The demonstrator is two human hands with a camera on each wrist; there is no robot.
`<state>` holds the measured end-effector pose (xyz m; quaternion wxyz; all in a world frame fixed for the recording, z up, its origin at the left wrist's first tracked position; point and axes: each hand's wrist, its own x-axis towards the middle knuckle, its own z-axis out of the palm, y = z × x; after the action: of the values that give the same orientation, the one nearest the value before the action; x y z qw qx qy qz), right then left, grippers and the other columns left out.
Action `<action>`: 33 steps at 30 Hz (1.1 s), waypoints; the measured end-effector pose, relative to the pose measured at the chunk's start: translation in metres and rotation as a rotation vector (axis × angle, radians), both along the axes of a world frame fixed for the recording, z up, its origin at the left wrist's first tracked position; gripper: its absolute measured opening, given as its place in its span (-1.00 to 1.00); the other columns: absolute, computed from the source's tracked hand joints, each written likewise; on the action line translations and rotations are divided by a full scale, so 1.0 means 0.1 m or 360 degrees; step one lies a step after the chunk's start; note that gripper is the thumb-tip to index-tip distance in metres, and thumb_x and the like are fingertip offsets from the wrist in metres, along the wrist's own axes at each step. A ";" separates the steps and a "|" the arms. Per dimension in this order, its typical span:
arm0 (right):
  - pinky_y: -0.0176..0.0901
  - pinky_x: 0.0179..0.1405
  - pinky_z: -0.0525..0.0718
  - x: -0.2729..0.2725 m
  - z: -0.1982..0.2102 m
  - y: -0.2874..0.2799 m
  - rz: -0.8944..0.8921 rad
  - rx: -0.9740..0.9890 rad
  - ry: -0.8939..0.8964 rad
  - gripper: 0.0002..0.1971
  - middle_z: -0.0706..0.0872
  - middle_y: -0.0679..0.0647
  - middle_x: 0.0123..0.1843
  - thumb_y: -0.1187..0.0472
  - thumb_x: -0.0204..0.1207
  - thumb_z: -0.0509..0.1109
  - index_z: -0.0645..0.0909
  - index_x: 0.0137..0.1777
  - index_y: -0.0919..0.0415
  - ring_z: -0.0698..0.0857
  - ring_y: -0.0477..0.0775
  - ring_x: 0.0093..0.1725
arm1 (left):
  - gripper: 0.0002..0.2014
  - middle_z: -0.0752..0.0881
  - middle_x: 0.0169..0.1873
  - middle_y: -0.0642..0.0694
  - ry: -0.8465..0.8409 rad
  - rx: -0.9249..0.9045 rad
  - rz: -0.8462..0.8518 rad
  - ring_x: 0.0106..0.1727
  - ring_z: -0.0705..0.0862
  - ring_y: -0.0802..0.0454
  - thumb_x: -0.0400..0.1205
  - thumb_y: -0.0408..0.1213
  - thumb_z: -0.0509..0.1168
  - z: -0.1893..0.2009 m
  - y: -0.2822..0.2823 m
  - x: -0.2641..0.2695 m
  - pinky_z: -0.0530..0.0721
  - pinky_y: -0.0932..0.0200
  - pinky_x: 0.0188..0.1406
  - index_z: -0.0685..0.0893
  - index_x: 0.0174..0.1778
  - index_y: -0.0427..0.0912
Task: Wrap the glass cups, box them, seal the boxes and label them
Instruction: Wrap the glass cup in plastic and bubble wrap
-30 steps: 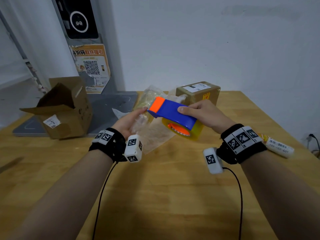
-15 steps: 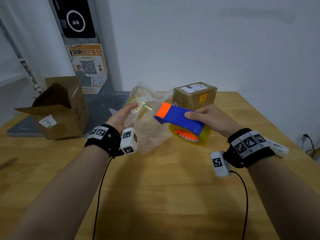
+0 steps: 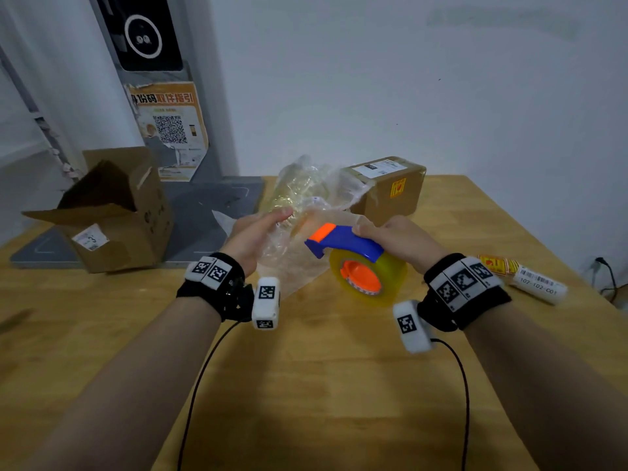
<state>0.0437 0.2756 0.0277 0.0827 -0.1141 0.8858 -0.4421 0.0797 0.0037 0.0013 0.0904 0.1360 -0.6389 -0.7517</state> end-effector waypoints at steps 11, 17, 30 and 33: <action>-0.03 -0.13 0.47 -0.11 -0.16 0.17 -0.0177 -0.0244 -0.0033 -0.15 0.75 0.35 -0.23 -0.41 0.23 0.58 0.75 -0.07 0.55 0.67 0.21 -0.21 | -0.18 0.71 0.31 0.11 0.0041 0.0702 -0.0308 0.16 0.77 0.08 0.37 0.39 0.53 0.36 -0.15 0.06 0.65 0.05 0.06 0.62 0.54 0.12; -0.04 -0.28 0.28 -0.04 -0.26 0.12 -0.0067 0.0425 0.0134 -0.42 0.40 0.11 -0.45 -0.20 0.41 0.64 0.44 -0.46 0.20 0.45 0.13 -0.36 | -0.50 0.76 0.34 -0.08 0.0045 0.0631 -0.0305 0.29 0.79 -0.03 0.60 -0.03 0.53 0.11 0.01 0.10 0.67 -0.06 0.37 0.68 0.44 -0.10; 0.21 0.32 0.33 -0.01 -0.38 0.00 0.0175 0.0889 0.0138 -0.45 0.70 -0.05 -0.32 -0.35 0.34 0.60 0.68 -0.32 0.20 0.68 0.01 -0.12 | -0.46 0.78 0.16 -0.22 -0.0020 0.0823 -0.0713 0.14 0.78 -0.17 0.60 -0.01 0.28 0.10 0.37 0.19 0.82 -0.04 0.05 0.62 0.45 -0.21; 0.11 0.18 0.52 -0.08 -0.18 0.03 0.0015 0.0628 0.0226 -0.57 0.83 -0.12 -0.32 -0.32 0.50 0.47 0.83 -0.25 0.05 0.75 -0.01 -0.14 | -0.49 0.81 0.12 -0.20 -0.0068 0.0737 -0.0674 0.11 0.80 -0.13 0.59 0.10 0.32 0.09 0.44 0.14 0.82 -0.03 0.10 0.71 0.33 -0.16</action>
<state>0.0360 0.2789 0.0092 0.0429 -0.1308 0.9583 -0.2504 0.0937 0.0475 0.0103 -0.1150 0.0324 -0.4665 -0.8764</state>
